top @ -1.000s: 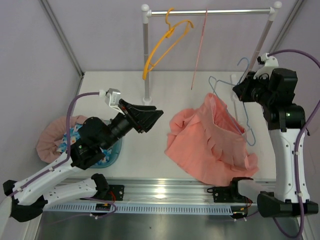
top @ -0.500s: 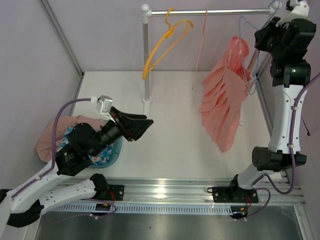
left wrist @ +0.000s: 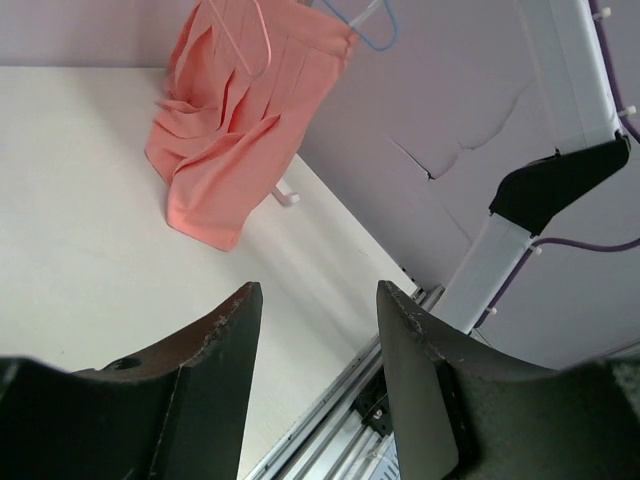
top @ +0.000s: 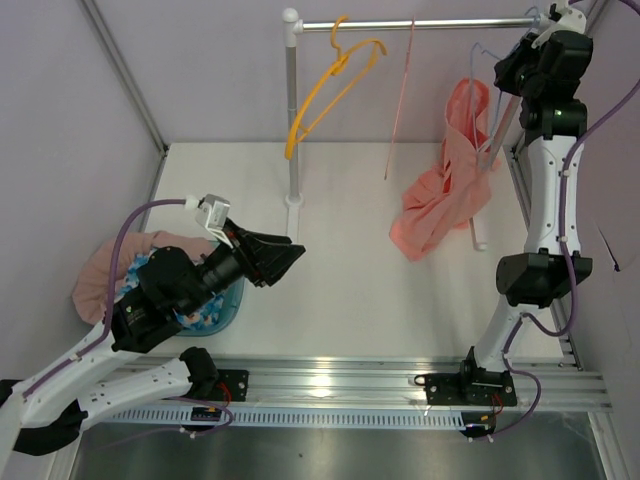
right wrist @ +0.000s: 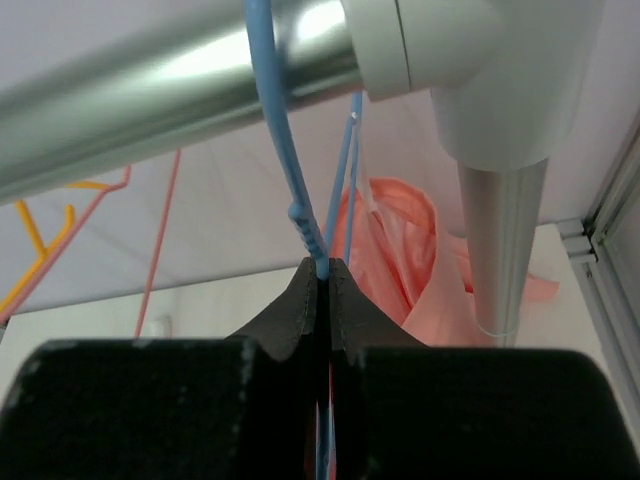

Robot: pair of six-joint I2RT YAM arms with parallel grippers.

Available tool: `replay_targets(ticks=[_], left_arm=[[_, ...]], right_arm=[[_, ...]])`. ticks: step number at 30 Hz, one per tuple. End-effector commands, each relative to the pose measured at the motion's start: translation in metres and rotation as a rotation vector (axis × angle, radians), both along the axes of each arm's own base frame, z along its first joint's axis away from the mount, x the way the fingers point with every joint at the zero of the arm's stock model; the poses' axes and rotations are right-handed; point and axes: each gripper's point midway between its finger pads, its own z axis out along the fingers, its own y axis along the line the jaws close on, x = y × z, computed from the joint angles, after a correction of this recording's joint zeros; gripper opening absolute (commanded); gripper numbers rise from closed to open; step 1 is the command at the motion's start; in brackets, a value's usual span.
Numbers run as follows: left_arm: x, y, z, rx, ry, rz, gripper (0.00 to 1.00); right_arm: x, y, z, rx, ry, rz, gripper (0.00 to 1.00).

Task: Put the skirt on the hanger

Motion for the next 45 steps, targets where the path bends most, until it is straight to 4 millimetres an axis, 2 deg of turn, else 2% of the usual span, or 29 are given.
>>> replay_targets(ticks=[1,4,5,6,9,10,12,14,15,17,18,20,23,24,26,28,29,30,32,33,35,36,37,38,39,40,42,43,45], left_arm=[[0.002,0.003,0.010,0.003,-0.027,0.014,0.55],[0.003,0.004,0.007,0.010,-0.023,0.023,0.54],[0.004,0.004,0.006,0.014,-0.021,0.026,0.55],[0.004,0.005,0.005,0.016,-0.021,0.029,0.55],[0.006,0.007,0.003,0.017,-0.021,0.043,0.56],[0.006,0.008,0.003,0.015,-0.022,0.049,0.56],[0.008,0.008,0.002,0.021,-0.018,0.057,0.57],[0.010,0.010,0.000,0.027,-0.014,0.072,0.58],[0.011,0.009,-0.001,0.032,-0.010,0.078,0.58],[0.016,0.013,-0.004,0.043,-0.001,0.110,0.59],[0.018,0.014,-0.006,0.048,0.000,0.122,0.59],[0.024,0.020,-0.010,0.064,0.011,0.169,0.60],[0.029,0.024,-0.015,0.085,0.021,0.207,0.63],[0.033,0.028,-0.020,0.102,0.033,0.242,0.64],[0.038,0.034,-0.026,0.110,0.062,0.290,0.65],[0.047,0.050,-0.039,0.146,0.100,0.388,0.65],[0.050,0.055,-0.044,0.146,0.131,0.429,0.65],[0.055,0.067,-0.050,0.160,0.146,0.502,0.67],[0.061,0.087,-0.071,0.201,0.220,0.608,0.69],[0.066,0.101,-0.076,0.209,0.239,0.685,0.70],[0.070,0.135,-0.105,0.247,0.340,0.839,0.74],[0.071,0.144,-0.112,0.256,0.359,0.873,0.75],[0.076,0.163,-0.119,0.245,0.397,0.947,0.76],[0.079,0.172,-0.124,0.240,0.417,0.984,0.76],[0.081,0.182,-0.140,0.259,0.451,1.021,0.76],[0.085,0.199,-0.149,0.244,0.496,1.082,0.76],[0.090,0.212,-0.176,0.269,0.573,1.135,0.76],[0.091,0.228,-0.192,0.272,0.622,1.197,0.76],[0.096,0.232,-0.216,0.262,0.710,1.221,0.76]], right_arm=[[0.001,0.002,0.041,0.019,-0.135,0.017,0.00],[0.007,0.004,0.025,0.032,-0.096,0.025,0.00],[0.004,0.005,0.027,0.031,-0.105,0.027,0.00],[0.007,0.005,0.013,0.034,-0.075,0.022,0.00],[-0.001,0.006,0.015,0.038,-0.082,0.017,0.00],[-0.001,0.006,0.008,0.043,-0.066,0.017,0.02],[-0.011,0.006,0.015,0.044,-0.082,0.012,0.09],[-0.017,0.004,0.011,0.049,-0.073,0.003,0.26],[-0.026,0.004,0.019,0.049,-0.087,-0.003,0.44],[-0.034,0.000,0.018,0.070,-0.074,-0.021,0.58],[-0.044,-0.001,0.025,0.081,-0.083,-0.029,0.70],[-0.063,-0.003,0.032,0.111,-0.079,-0.045,0.83],[-0.081,-0.005,0.025,0.151,-0.045,-0.055,0.88],[-0.097,-0.004,0.035,0.160,-0.066,-0.053,0.91],[-0.106,-0.005,0.021,0.185,-0.031,-0.058,0.92],[-0.128,-0.006,0.021,0.196,-0.026,-0.072,0.93],[-0.134,-0.006,0.015,0.213,-0.011,-0.079,0.94],[-0.138,-0.009,-0.003,0.224,0.033,-0.089,0.94],[-0.165,-0.001,-0.006,0.237,0.036,-0.066,0.95],[-0.167,0.002,-0.032,0.245,0.089,-0.052,0.99],[-0.193,0.012,-0.035,0.253,0.079,-0.021,0.99],[-0.198,0.020,-0.061,0.255,0.132,0.017,0.99],[-0.206,0.022,-0.073,0.258,0.161,0.016,1.00],[-0.222,0.025,-0.073,0.255,0.144,0.023,0.99],[-0.226,0.032,-0.097,0.258,0.185,0.058,0.99],[-0.234,0.034,-0.104,0.259,0.198,0.063,0.99],[-0.250,0.043,-0.112,0.263,0.192,0.102,0.98],[-0.254,0.051,-0.130,0.273,0.228,0.137,0.98],[-0.264,0.057,-0.140,0.274,0.243,0.161,0.96]])
